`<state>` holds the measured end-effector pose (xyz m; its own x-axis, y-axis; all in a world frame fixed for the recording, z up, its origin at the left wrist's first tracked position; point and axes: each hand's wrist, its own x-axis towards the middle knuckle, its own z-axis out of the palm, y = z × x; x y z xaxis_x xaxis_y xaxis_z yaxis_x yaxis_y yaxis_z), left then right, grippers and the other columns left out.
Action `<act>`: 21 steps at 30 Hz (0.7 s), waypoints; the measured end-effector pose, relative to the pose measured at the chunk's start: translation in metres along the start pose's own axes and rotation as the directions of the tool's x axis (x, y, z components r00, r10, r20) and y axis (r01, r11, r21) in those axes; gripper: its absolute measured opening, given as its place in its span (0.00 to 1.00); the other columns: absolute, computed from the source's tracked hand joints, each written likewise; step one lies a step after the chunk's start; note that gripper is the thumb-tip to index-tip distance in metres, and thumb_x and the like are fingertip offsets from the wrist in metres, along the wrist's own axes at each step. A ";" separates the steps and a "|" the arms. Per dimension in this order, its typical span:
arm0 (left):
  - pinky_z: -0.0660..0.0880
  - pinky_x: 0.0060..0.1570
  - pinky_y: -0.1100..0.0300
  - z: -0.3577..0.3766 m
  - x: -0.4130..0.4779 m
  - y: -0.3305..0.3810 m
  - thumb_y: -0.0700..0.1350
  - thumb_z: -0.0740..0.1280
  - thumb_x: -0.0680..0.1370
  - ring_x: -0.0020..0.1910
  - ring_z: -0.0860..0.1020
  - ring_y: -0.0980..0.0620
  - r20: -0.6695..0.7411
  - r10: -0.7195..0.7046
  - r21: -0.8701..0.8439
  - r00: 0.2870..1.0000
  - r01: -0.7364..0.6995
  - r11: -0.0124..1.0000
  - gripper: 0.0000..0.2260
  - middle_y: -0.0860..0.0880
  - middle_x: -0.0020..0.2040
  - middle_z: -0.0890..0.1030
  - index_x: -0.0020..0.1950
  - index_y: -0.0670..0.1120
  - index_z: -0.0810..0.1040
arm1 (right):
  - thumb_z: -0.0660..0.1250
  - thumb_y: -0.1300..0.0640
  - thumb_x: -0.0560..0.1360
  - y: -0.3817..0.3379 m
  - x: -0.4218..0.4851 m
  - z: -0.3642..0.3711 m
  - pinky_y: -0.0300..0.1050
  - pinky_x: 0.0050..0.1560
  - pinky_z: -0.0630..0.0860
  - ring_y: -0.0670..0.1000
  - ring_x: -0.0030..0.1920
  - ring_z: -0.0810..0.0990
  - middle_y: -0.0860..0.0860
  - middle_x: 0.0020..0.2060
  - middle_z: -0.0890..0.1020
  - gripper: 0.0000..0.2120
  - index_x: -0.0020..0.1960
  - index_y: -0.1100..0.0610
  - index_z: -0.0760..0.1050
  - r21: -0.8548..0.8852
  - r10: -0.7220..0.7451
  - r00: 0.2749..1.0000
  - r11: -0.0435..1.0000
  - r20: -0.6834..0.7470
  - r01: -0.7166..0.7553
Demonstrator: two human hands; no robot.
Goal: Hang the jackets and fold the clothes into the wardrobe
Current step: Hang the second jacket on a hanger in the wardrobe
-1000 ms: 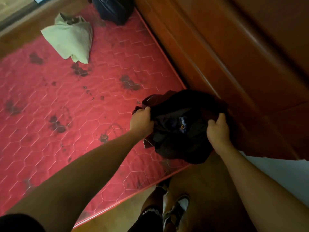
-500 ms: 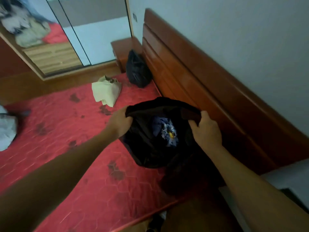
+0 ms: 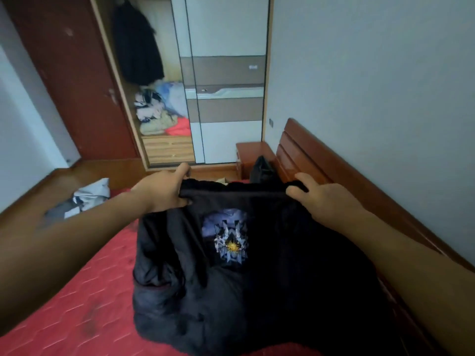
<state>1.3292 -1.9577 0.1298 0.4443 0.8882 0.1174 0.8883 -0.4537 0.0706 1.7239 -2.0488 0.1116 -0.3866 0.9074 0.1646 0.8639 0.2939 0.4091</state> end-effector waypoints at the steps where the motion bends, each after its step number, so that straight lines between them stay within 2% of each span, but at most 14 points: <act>1: 0.72 0.40 0.52 -0.010 -0.013 -0.016 0.57 0.76 0.71 0.44 0.79 0.41 0.003 -0.019 0.040 1.000 0.019 0.999 0.31 0.48 0.42 0.77 0.63 0.50 0.62 | 0.72 0.66 0.69 -0.010 0.006 -0.011 0.45 0.22 0.64 0.58 0.25 0.75 0.66 0.74 0.66 0.37 0.73 0.48 0.61 -0.043 -0.084 0.996 0.995 0.040 0.086; 3: 0.72 0.41 0.52 -0.027 -0.038 -0.052 0.58 0.76 0.71 0.48 0.80 0.40 0.013 -0.031 0.119 0.999 0.029 0.992 0.32 0.45 0.45 0.80 0.65 0.51 0.61 | 0.73 0.65 0.69 -0.036 0.021 -0.039 0.45 0.24 0.64 0.56 0.27 0.75 0.66 0.75 0.66 0.39 0.75 0.46 0.61 -0.118 -0.207 0.975 0.969 0.083 0.216; 4: 0.71 0.41 0.53 -0.034 -0.053 -0.071 0.59 0.76 0.71 0.49 0.81 0.39 0.017 -0.034 0.159 0.999 0.030 0.987 0.33 0.43 0.48 0.82 0.66 0.51 0.60 | 0.72 0.61 0.72 -0.051 0.030 -0.054 0.46 0.26 0.67 0.56 0.30 0.76 0.65 0.72 0.69 0.36 0.75 0.46 0.61 -0.084 -0.214 0.973 0.971 0.090 0.222; 6: 0.68 0.41 0.54 -0.047 -0.082 -0.107 0.60 0.74 0.73 0.52 0.80 0.39 0.019 -0.040 0.242 0.999 0.034 0.970 0.35 0.42 0.53 0.82 0.69 0.52 0.58 | 0.64 0.50 0.81 -0.081 0.054 -0.078 0.49 0.36 0.76 0.55 0.38 0.77 0.60 0.58 0.75 0.24 0.74 0.49 0.62 0.017 -0.154 0.986 0.988 0.067 0.153; 7: 0.68 0.42 0.54 -0.053 -0.097 -0.124 0.60 0.73 0.73 0.53 0.80 0.39 0.021 -0.046 0.275 0.999 0.038 0.961 0.35 0.42 0.55 0.81 0.71 0.52 0.56 | 0.60 0.48 0.83 -0.097 0.069 -0.087 0.51 0.39 0.78 0.55 0.38 0.77 0.57 0.51 0.75 0.20 0.72 0.52 0.63 0.042 -0.140 0.987 0.990 0.072 0.138; 9: 0.73 0.45 0.53 -0.065 -0.132 -0.162 0.59 0.73 0.74 0.55 0.80 0.39 0.023 -0.067 0.319 0.997 0.056 0.946 0.36 0.43 0.59 0.80 0.72 0.53 0.56 | 0.55 0.46 0.84 -0.128 0.101 -0.107 0.51 0.39 0.76 0.54 0.38 0.76 0.53 0.42 0.73 0.19 0.70 0.54 0.65 0.104 -0.106 0.993 0.989 0.048 0.101; 11: 0.76 0.52 0.50 -0.074 -0.172 -0.204 0.56 0.74 0.72 0.58 0.79 0.40 0.037 -0.101 0.356 0.994 0.081 0.931 0.37 0.45 0.63 0.77 0.74 0.55 0.55 | 0.54 0.42 0.83 -0.159 0.131 -0.127 0.49 0.44 0.72 0.58 0.47 0.79 0.56 0.50 0.79 0.21 0.70 0.52 0.67 0.288 -0.024 1.000 0.958 0.016 0.019; 13: 0.75 0.56 0.50 -0.080 -0.218 -0.242 0.50 0.71 0.75 0.60 0.77 0.41 0.022 -0.134 0.408 0.991 0.114 0.906 0.35 0.47 0.66 0.74 0.75 0.57 0.53 | 0.54 0.39 0.82 -0.194 0.163 -0.142 0.51 0.50 0.74 0.62 0.51 0.78 0.59 0.54 0.81 0.20 0.64 0.52 0.69 0.297 -0.030 0.997 0.953 -0.073 0.050; 15: 0.71 0.59 0.52 -0.084 -0.260 -0.269 0.45 0.64 0.79 0.63 0.74 0.43 -0.013 -0.190 0.465 0.982 0.175 0.868 0.30 0.48 0.67 0.72 0.77 0.57 0.53 | 0.51 0.39 0.82 -0.232 0.193 -0.160 0.51 0.47 0.71 0.61 0.47 0.75 0.60 0.48 0.81 0.18 0.59 0.51 0.67 0.345 0.011 0.997 0.939 -0.079 0.017; 17: 0.70 0.61 0.50 -0.088 -0.298 -0.294 0.42 0.61 0.80 0.67 0.71 0.45 -0.056 -0.247 0.474 0.967 0.243 0.846 0.29 0.48 0.68 0.69 0.78 0.56 0.53 | 0.44 0.37 0.78 -0.272 0.228 -0.174 0.48 0.39 0.66 0.59 0.42 0.73 0.56 0.44 0.80 0.24 0.61 0.50 0.67 0.390 0.040 0.996 0.921 -0.078 -0.006; 18: 0.72 0.60 0.49 -0.091 -0.317 -0.306 0.41 0.61 0.79 0.67 0.70 0.45 -0.078 -0.257 0.479 0.963 0.262 0.838 0.31 0.49 0.69 0.68 0.79 0.56 0.53 | 0.41 0.37 0.75 -0.293 0.243 -0.182 0.47 0.37 0.64 0.58 0.40 0.73 0.54 0.42 0.79 0.27 0.63 0.49 0.66 0.388 0.033 0.997 0.922 -0.069 -0.003; 19: 0.75 0.57 0.47 -0.093 -0.336 -0.321 0.39 0.62 0.78 0.67 0.69 0.44 -0.107 -0.262 0.482 0.959 0.281 0.830 0.33 0.48 0.69 0.67 0.78 0.57 0.52 | 0.42 0.37 0.74 -0.314 0.258 -0.187 0.47 0.36 0.64 0.58 0.39 0.73 0.53 0.41 0.78 0.26 0.63 0.47 0.67 0.410 0.042 0.997 0.912 -0.072 -0.009; 21: 0.79 0.51 0.44 -0.099 -0.371 -0.348 0.35 0.64 0.76 0.68 0.69 0.41 -0.135 -0.255 0.472 0.957 0.289 0.833 0.36 0.46 0.72 0.64 0.77 0.59 0.53 | 0.49 0.39 0.79 -0.356 0.281 -0.202 0.49 0.40 0.68 0.58 0.41 0.74 0.51 0.40 0.77 0.19 0.61 0.46 0.69 0.468 0.042 0.996 0.884 -0.078 0.000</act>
<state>0.8436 -2.1366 0.1601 0.1832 0.9561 0.2286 0.9228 -0.0871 -0.3752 1.2428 -1.9593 0.1940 -0.3741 0.8926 0.2516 0.9147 0.3999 -0.0585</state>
